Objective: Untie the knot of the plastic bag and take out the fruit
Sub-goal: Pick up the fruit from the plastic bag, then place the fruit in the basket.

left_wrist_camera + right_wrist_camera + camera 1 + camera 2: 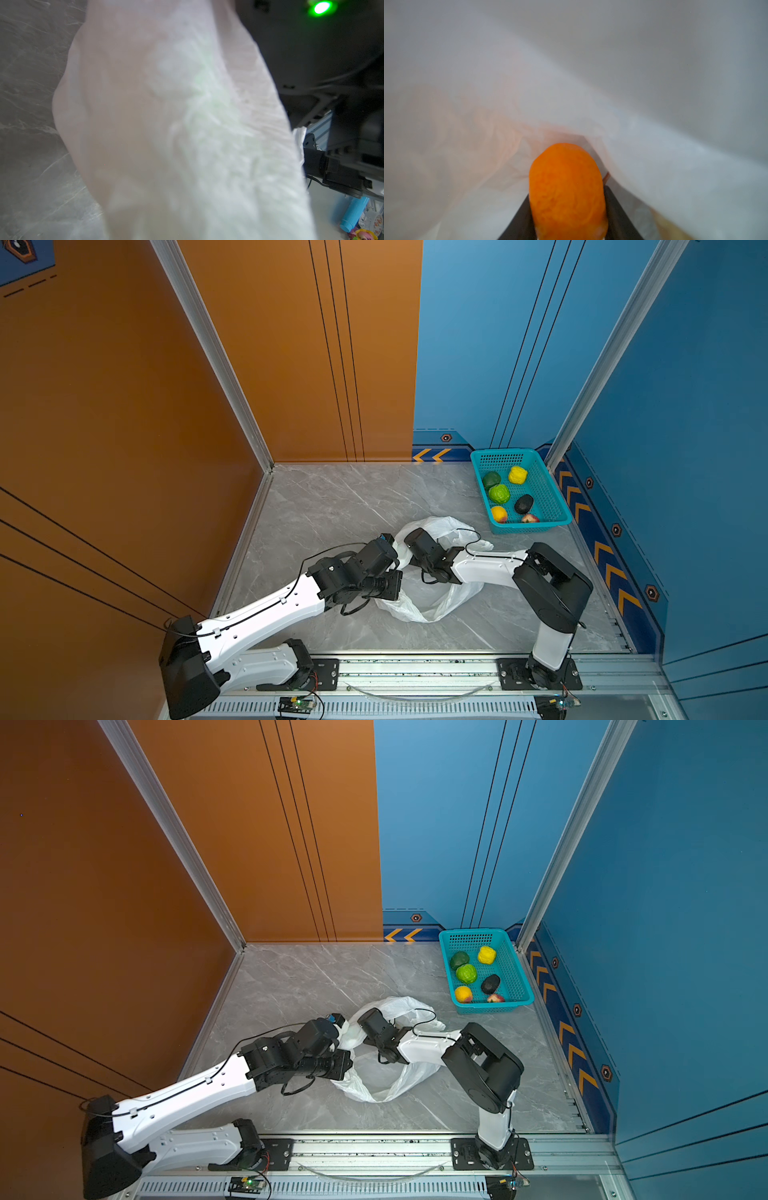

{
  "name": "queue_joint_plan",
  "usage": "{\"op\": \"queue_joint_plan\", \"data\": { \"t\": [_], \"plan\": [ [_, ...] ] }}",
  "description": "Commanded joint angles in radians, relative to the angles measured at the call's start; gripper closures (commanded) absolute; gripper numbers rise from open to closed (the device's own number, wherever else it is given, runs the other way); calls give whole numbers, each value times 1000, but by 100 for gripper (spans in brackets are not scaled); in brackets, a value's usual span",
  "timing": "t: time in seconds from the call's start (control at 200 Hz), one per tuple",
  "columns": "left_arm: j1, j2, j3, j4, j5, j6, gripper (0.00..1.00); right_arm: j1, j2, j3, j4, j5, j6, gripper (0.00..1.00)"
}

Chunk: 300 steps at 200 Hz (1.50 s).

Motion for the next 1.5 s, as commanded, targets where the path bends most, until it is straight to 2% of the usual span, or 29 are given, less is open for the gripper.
{"op": "queue_joint_plan", "data": {
  "t": [0.0, 0.225, 0.491, 0.726, 1.006, 1.222, 1.497],
  "plan": [
    [7, -18, 19, -26, -54, 8, 100, 27, -80, -25, -49, -51, -4, 71],
    [29, -29, 22, -20, -97, 2, 100, 91, -193, -54, -155, -93, -9, 71],
    [46, -49, 15, -19, -147, -17, 100, 166, -330, -46, -319, -81, -18, 71],
    [53, -58, 12, -19, -160, -21, 100, 192, -440, 16, -476, -68, -42, 72],
    [55, -55, 7, -18, -164, -32, 100, 174, -566, 77, -598, -70, -57, 72],
    [54, -54, 8, -18, -165, -31, 100, 101, -638, 155, -666, -116, -88, 72],
    [54, -57, 4, -19, -164, -35, 100, -153, -663, 256, -707, -265, -191, 72]
  ]
}}
